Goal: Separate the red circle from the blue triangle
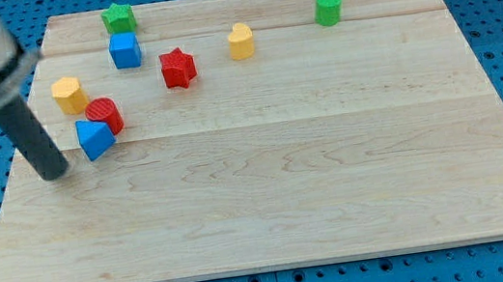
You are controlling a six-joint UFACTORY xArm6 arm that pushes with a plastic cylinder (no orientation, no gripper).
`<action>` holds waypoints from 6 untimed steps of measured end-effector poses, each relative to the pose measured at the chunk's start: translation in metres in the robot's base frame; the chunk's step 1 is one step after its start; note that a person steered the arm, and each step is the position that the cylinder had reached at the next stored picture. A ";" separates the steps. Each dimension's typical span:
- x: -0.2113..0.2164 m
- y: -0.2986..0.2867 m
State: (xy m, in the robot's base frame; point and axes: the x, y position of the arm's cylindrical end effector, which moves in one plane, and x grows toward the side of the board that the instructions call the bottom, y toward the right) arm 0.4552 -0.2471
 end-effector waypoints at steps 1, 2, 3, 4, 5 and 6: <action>-0.025 0.000; -0.025 0.032; -0.025 0.067; -0.026 0.074; -0.044 0.047; -0.058 0.044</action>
